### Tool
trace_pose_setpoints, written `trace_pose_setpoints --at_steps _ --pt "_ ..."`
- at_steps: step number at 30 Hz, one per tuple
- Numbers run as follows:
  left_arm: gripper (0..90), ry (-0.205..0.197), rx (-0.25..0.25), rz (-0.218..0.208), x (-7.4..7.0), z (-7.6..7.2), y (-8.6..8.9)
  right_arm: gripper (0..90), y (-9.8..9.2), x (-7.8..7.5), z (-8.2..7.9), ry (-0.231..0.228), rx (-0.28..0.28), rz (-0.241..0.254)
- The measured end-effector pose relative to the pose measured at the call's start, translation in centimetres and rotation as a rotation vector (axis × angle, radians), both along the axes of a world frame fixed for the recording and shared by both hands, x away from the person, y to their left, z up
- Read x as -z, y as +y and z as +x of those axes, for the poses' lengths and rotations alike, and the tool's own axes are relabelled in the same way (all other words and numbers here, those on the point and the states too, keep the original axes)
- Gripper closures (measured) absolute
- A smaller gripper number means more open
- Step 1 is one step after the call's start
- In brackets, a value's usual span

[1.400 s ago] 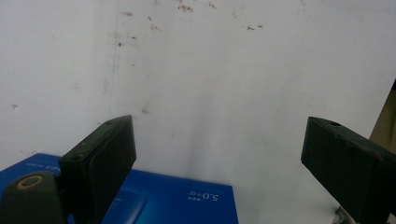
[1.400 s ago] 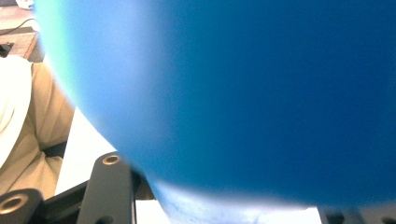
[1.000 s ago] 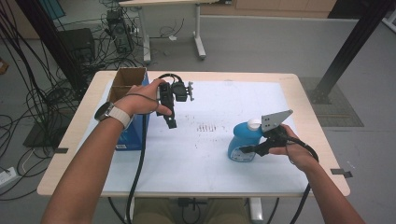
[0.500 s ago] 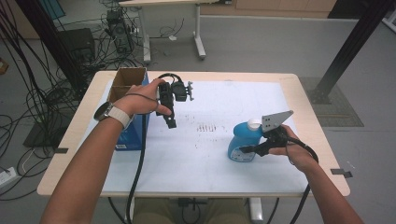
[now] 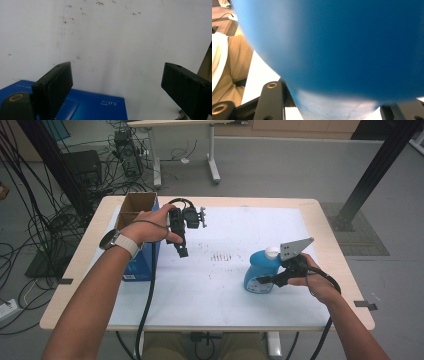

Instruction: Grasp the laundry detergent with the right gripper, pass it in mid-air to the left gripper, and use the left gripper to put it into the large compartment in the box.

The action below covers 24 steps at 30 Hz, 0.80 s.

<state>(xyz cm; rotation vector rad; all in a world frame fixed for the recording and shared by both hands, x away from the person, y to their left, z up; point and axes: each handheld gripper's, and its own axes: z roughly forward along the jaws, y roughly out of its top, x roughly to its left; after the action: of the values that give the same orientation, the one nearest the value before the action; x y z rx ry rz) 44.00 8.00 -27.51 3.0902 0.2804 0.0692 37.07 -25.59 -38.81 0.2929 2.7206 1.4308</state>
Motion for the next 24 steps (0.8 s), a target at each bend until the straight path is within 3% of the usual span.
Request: trace_pose_setpoints --at_steps 24 --pt "10.5 0.001 -0.004 0.0 0.05 0.04 0.1 43.9 -0.07 0.11 0.1 0.008 0.004 0.013"
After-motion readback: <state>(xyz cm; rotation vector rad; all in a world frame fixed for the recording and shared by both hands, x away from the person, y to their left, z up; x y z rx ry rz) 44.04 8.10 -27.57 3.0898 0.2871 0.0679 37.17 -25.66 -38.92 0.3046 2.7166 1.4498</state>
